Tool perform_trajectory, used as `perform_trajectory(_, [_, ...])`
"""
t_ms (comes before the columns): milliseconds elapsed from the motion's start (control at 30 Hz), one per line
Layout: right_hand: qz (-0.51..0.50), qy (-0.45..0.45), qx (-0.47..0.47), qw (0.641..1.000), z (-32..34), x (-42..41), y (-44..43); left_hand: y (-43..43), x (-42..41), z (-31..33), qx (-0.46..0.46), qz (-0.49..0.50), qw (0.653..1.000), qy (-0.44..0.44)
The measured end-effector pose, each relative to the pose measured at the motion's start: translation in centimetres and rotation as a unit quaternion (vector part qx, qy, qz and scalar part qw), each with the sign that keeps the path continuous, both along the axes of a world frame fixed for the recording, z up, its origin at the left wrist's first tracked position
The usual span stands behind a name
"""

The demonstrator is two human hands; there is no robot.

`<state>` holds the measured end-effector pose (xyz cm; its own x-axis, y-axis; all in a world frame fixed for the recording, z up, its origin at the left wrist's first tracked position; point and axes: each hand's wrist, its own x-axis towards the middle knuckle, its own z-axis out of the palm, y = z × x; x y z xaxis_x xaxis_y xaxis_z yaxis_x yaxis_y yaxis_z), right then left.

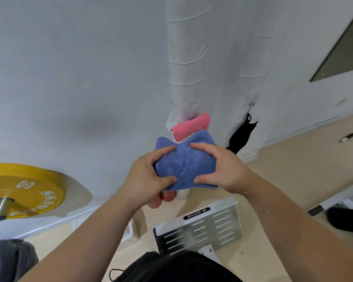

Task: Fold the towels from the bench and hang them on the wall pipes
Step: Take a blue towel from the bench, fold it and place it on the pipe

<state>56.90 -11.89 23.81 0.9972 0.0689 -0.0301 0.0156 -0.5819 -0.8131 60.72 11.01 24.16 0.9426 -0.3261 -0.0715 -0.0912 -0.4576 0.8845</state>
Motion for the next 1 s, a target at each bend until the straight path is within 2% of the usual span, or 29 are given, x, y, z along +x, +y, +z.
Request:
perform_trajectory(133, [-0.027, -0.017, -0.112, 0.993, 0.9, 1.1, 2.6, 2.2, 1.3, 0.3, 0.003, 0.026, 0.997, -0.069])
perform_trajectory(300, [-0.018, -0.034, -0.175, 0.984, 2.1, 2.5, 5.1, 5.2, 3.1, 0.1, 0.027, -0.013, 0.995, -0.092])
perform_trajectory(433, [-0.024, -0.023, -0.165, 0.986, 2.8, 3.1, 6.5, 7.3, 4.9, 0.0, 0.036, -0.057, 0.993, -0.097])
perform_trajectory(567, [0.002, 0.013, -0.099, 0.995, 4.8, 3.3, 6.9, 9.3, 6.4, 0.3, -0.013, -0.119, 0.990, -0.081])
perform_trajectory(667, [-0.025, 0.023, 0.038, 0.999, 5.9, 3.4, 7.2, 9.4, 7.1, 1.7, -0.100, -0.126, 0.987, -0.024])
perform_trajectory(767, [-0.061, -0.004, 0.166, 0.984, 6.7, 3.9, 7.4, 8.6, 7.8, 3.3, -0.153, -0.100, 0.983, -0.019])
perform_trajectory(833, [-0.089, -0.034, 0.189, 0.977, 7.3, 4.6, 7.4, 7.7, 8.3, 3.9, -0.185, -0.090, 0.979, -0.015])
perform_trajectory(1000, [-0.158, -0.135, 0.162, 0.965, 8.7, 6.4, 6.4, 4.5, 9.0, 5.7, -0.216, -0.092, 0.970, -0.058])
